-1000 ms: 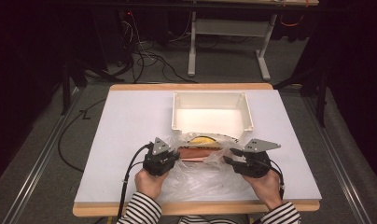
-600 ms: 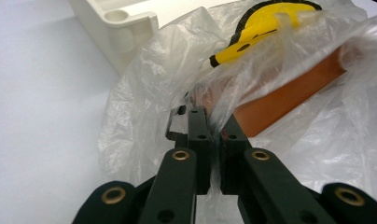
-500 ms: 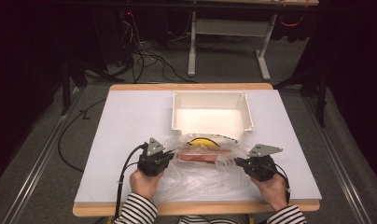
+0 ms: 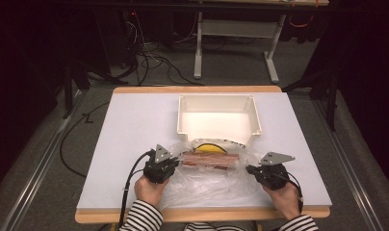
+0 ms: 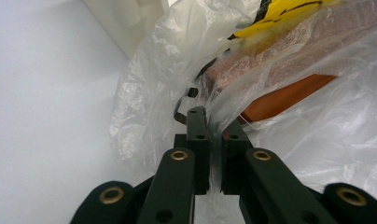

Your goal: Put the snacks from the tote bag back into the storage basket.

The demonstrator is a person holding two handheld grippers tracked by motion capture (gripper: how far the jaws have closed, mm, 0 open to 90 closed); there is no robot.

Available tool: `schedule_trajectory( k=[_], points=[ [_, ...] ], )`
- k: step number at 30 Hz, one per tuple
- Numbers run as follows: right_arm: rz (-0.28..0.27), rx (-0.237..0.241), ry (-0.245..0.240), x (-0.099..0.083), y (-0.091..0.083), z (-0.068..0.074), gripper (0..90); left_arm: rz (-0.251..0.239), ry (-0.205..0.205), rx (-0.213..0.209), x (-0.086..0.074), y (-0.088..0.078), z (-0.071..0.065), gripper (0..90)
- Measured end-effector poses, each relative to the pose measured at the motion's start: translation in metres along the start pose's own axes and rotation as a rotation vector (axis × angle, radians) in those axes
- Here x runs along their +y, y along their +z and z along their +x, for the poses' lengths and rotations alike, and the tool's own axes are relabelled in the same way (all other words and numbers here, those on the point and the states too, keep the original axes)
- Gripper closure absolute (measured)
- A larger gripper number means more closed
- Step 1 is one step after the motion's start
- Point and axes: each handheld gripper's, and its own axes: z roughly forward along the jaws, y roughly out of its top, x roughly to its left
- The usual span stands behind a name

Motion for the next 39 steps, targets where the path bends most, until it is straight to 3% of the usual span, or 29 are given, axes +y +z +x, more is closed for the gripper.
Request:
schedule_trajectory(
  k=[3,7,11,16,20,25,30,39],
  points=[
    [-0.018,-0.025,0.013,0.006,0.000,-0.003,90.0,-0.009,-0.002,0.016,0.006,0.000,0.002,83.3],
    [-0.022,-0.058,0.019,0.014,0.007,-0.005,90.0,-0.033,-0.039,0.012,0.011,0.001,0.007,83.6],
    [-0.002,-0.073,0.036,0.017,0.018,-0.008,90.0,-0.017,-0.080,0.003,0.013,0.010,0.014,85.0],
    [0.000,-0.085,0.072,0.019,0.025,-0.014,90.0,0.000,-0.103,0.003,0.013,0.021,0.015,87.4],
    [0.004,-0.087,0.097,0.019,0.029,-0.019,90.0,0.052,-0.086,0.010,0.012,0.033,0.015,87.5],
    [0.025,-0.084,0.111,0.019,0.036,-0.023,90.0,0.074,-0.067,0.020,0.011,0.038,0.011,88.3],
    [0.070,-0.076,0.124,0.012,0.046,-0.027,90.0,0.078,-0.049,0.021,0.009,0.037,0.009,88.6],
    [0.079,-0.074,0.115,0.009,0.050,-0.024,87.6,0.064,-0.032,0.014,-0.005,0.036,0.000,88.4]
  ],
)
